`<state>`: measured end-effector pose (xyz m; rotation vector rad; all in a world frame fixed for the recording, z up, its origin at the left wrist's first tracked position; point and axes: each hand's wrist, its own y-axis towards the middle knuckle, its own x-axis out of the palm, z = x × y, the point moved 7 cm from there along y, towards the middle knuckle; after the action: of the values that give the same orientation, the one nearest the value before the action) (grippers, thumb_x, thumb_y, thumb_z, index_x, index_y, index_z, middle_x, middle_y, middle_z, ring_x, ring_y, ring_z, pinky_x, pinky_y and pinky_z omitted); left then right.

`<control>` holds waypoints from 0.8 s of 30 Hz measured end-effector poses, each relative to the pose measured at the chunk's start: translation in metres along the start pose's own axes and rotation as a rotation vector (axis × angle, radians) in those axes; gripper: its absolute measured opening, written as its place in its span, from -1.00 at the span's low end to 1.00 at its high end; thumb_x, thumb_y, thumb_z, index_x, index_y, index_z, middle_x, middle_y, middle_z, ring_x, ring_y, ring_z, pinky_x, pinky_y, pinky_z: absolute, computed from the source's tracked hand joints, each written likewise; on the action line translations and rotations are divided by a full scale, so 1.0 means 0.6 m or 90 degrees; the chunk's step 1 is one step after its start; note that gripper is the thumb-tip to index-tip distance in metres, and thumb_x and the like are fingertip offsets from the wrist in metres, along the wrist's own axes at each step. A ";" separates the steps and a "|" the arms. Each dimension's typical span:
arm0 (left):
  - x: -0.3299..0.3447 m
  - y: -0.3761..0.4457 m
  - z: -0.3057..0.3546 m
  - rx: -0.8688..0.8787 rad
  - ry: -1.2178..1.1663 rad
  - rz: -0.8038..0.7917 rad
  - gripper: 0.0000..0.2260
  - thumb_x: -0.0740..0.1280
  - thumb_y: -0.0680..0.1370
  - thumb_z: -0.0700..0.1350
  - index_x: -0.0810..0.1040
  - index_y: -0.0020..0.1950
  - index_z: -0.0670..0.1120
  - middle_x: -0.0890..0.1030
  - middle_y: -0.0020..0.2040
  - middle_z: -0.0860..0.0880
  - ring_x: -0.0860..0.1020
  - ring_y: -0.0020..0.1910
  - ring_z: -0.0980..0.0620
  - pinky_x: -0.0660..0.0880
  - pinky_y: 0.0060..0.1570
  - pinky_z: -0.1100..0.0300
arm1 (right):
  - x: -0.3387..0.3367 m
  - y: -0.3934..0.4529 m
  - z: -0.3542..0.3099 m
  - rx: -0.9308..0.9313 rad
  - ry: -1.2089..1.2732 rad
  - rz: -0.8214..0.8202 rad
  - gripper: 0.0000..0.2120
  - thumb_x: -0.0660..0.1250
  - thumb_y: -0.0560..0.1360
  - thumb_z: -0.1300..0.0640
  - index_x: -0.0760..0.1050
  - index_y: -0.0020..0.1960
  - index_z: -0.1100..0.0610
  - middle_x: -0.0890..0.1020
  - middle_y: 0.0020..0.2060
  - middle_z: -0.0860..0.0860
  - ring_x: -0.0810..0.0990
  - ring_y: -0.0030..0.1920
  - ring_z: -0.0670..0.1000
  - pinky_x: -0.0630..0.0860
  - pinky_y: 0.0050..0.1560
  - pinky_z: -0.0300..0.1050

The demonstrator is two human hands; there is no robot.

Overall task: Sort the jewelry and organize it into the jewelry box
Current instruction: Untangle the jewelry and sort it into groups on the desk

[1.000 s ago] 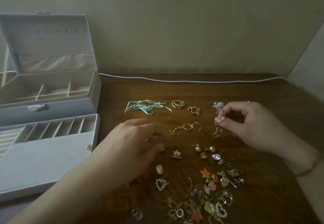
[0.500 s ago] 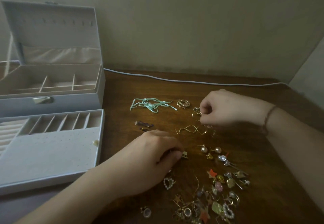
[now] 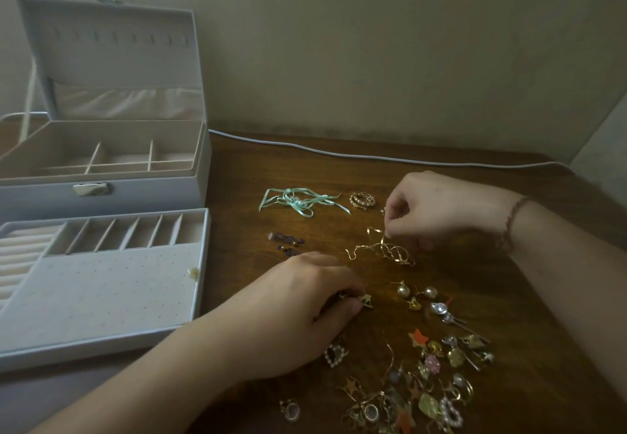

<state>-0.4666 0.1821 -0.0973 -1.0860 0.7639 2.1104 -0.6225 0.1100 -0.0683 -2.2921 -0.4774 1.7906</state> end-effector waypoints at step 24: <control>0.015 -0.002 -0.007 -0.050 -0.135 -0.009 -0.56 0.14 0.55 -0.17 0.42 0.40 0.11 0.55 0.15 0.19 0.50 0.20 0.24 0.43 0.15 0.33 | 0.060 -0.116 0.055 -0.129 0.156 0.157 -0.62 0.27 0.54 0.26 0.53 0.05 -0.26 0.59 -0.05 -0.26 0.54 -0.03 -0.28 0.53 -0.13 -0.21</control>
<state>-0.4679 0.1823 -0.1073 -0.8849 0.5754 2.2166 -0.6561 0.1865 -0.0850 -2.7725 -0.3611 1.5905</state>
